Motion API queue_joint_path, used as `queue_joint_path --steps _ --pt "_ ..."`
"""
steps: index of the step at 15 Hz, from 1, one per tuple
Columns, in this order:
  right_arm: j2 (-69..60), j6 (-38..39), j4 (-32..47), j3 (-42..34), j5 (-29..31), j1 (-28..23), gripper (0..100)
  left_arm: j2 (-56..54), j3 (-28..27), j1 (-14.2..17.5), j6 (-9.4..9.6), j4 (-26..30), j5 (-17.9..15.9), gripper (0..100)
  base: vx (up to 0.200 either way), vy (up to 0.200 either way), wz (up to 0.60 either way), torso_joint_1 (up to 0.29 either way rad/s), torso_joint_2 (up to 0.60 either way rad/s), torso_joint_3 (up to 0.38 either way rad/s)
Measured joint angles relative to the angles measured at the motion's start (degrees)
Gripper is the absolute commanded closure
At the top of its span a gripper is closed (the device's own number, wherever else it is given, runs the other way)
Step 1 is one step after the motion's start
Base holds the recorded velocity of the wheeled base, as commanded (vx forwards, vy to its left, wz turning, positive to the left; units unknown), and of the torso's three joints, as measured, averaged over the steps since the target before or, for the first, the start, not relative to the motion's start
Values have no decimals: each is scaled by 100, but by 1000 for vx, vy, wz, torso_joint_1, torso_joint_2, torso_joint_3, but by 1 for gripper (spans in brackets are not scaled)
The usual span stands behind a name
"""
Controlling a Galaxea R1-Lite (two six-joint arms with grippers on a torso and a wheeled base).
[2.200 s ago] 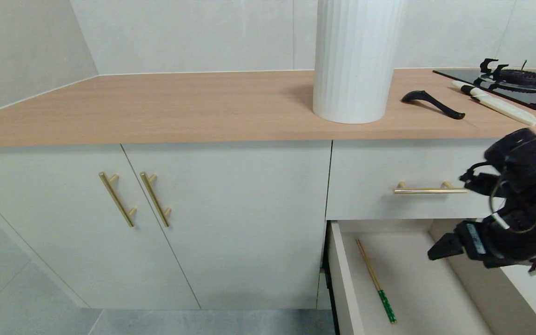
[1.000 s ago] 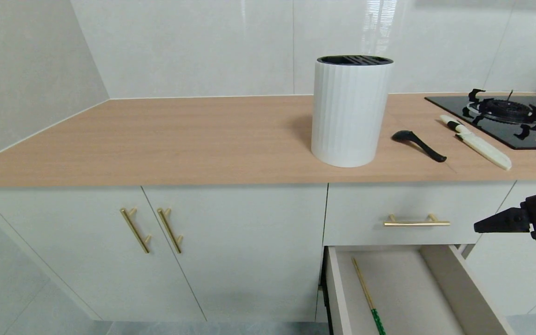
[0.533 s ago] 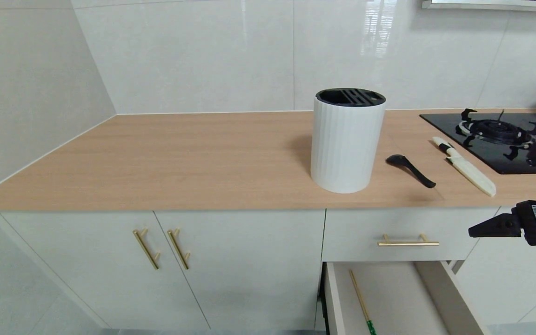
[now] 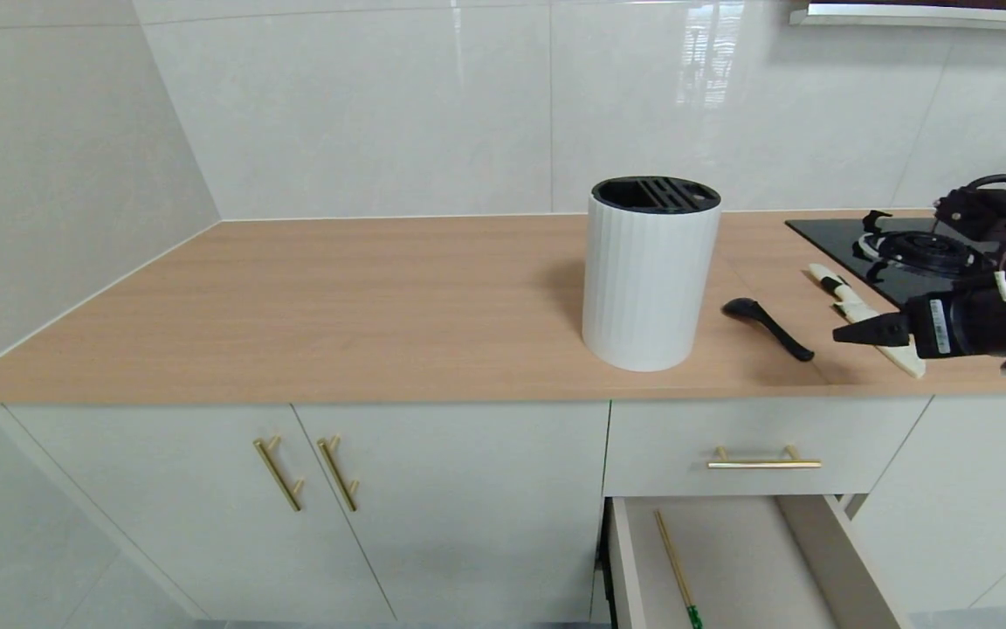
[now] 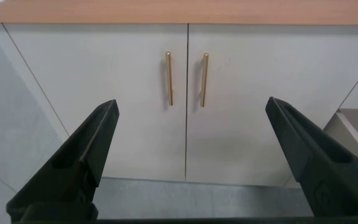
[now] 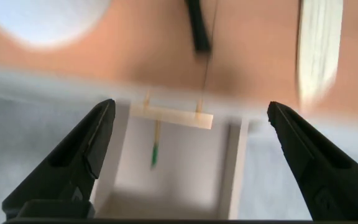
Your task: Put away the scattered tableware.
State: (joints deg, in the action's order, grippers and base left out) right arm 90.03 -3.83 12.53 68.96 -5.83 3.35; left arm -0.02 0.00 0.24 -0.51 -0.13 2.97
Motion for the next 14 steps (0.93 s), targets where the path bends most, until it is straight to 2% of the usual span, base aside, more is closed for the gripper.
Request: queue_joint_path --steps 6,14 --pt "1648 -517 -402 1252 -777 -302 0 0 0 0 0 2 0 0 0 0 0 0 0 0" --pt "2591 -692 -1263 1220 -840 -319 0 0 0 -4 0 0 -2 0 0 0 0 0 0 0"
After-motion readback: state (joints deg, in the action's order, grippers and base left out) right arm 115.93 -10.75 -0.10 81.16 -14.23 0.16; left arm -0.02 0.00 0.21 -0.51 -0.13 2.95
